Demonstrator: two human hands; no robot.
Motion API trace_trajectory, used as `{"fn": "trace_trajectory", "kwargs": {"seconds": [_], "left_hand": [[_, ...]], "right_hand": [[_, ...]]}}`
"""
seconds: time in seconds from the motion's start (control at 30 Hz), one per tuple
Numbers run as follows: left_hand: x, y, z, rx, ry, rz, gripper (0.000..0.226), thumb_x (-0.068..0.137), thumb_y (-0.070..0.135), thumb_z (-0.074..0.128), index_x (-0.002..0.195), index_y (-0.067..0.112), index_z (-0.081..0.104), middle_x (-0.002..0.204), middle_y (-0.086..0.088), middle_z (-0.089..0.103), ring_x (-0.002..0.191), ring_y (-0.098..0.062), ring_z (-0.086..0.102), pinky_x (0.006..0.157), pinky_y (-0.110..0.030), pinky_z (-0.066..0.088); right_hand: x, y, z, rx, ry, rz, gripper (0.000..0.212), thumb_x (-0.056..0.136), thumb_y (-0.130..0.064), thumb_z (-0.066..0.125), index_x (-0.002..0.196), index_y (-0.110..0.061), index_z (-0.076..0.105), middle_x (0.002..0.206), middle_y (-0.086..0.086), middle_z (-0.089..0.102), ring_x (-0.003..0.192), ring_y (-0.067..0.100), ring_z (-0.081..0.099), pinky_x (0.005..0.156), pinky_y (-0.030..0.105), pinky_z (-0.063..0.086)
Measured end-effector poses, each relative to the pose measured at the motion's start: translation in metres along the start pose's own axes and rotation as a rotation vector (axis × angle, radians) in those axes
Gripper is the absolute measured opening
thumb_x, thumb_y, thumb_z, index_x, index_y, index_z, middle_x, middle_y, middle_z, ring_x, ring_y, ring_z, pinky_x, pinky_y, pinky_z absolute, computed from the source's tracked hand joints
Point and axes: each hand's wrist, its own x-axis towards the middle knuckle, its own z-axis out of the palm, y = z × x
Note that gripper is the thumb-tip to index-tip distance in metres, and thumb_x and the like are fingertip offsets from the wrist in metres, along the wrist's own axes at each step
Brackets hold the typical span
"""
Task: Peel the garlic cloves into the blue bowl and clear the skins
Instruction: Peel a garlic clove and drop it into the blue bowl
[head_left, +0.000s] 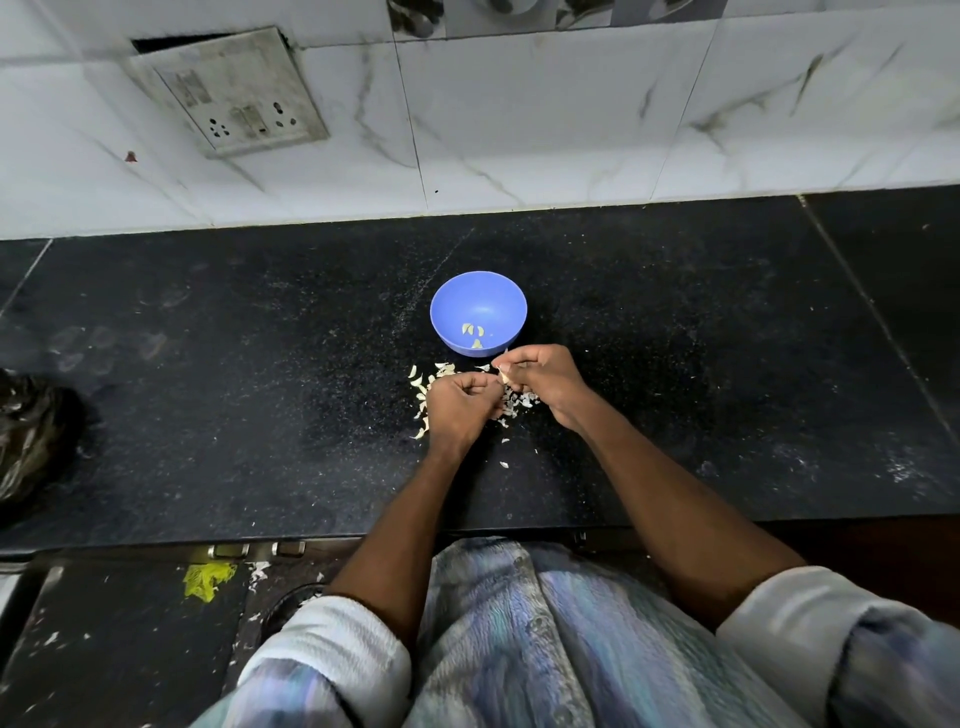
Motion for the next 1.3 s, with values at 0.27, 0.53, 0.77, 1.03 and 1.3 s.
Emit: {"fn": "trace_trajectory", "kwargs": {"seconds": [0.27,0.53,0.77,1.03,1.3], "left_hand": [[-0.004,-0.001,-0.004,-0.067,0.039,0.020,0.012,0.091,0.013,0.083,0.097,0.003,0.080,0.082,-0.011,0.080,0.069,-0.020,0.075,0.072,-0.034,0.063],[0.001,-0.006,-0.011,0.160,0.138,0.200,0.005,0.090,0.010,0.082,0.089,0.014,0.082,0.076,0.001,0.078,0.063,-0.016,0.069,0.065,-0.028,0.059],[0.002,-0.004,-0.014,0.255,0.164,0.260,0.001,0.091,0.014,0.082,0.091,0.015,0.082,0.081,0.011,0.077,0.070,-0.004,0.071,0.068,-0.029,0.060],[0.000,0.003,-0.018,0.484,0.168,0.340,0.011,0.091,0.010,0.079,0.091,0.021,0.083,0.087,0.008,0.077,0.076,-0.006,0.069,0.071,-0.030,0.057],[0.007,0.007,-0.010,0.046,0.178,-0.066,0.004,0.086,0.007,0.084,0.086,0.010,0.085,0.070,-0.007,0.078,0.058,-0.016,0.068,0.067,-0.035,0.063]], "right_hand": [[-0.005,-0.003,0.007,0.059,0.052,0.051,0.012,0.095,0.000,0.070,0.106,0.003,0.073,0.099,0.018,0.077,0.083,0.019,0.075,0.073,0.026,0.062],[-0.010,-0.005,0.006,-0.029,-0.013,0.043,0.013,0.086,0.006,0.072,0.098,0.002,0.076,0.085,0.015,0.078,0.075,0.018,0.074,0.068,0.024,0.059],[-0.008,-0.003,0.009,-0.182,-0.044,-0.040,0.007,0.090,-0.004,0.072,0.095,-0.003,0.077,0.085,0.020,0.076,0.071,0.017,0.068,0.069,0.028,0.058],[-0.005,-0.007,0.011,-0.384,-0.025,-0.136,0.011,0.093,-0.013,0.072,0.083,-0.010,0.076,0.070,0.005,0.074,0.064,0.013,0.068,0.068,0.031,0.058],[-0.004,0.003,0.016,-0.570,0.029,-0.261,0.014,0.094,-0.008,0.067,0.081,-0.008,0.062,0.068,-0.007,0.059,0.062,0.007,0.048,0.061,0.027,0.042]]}}
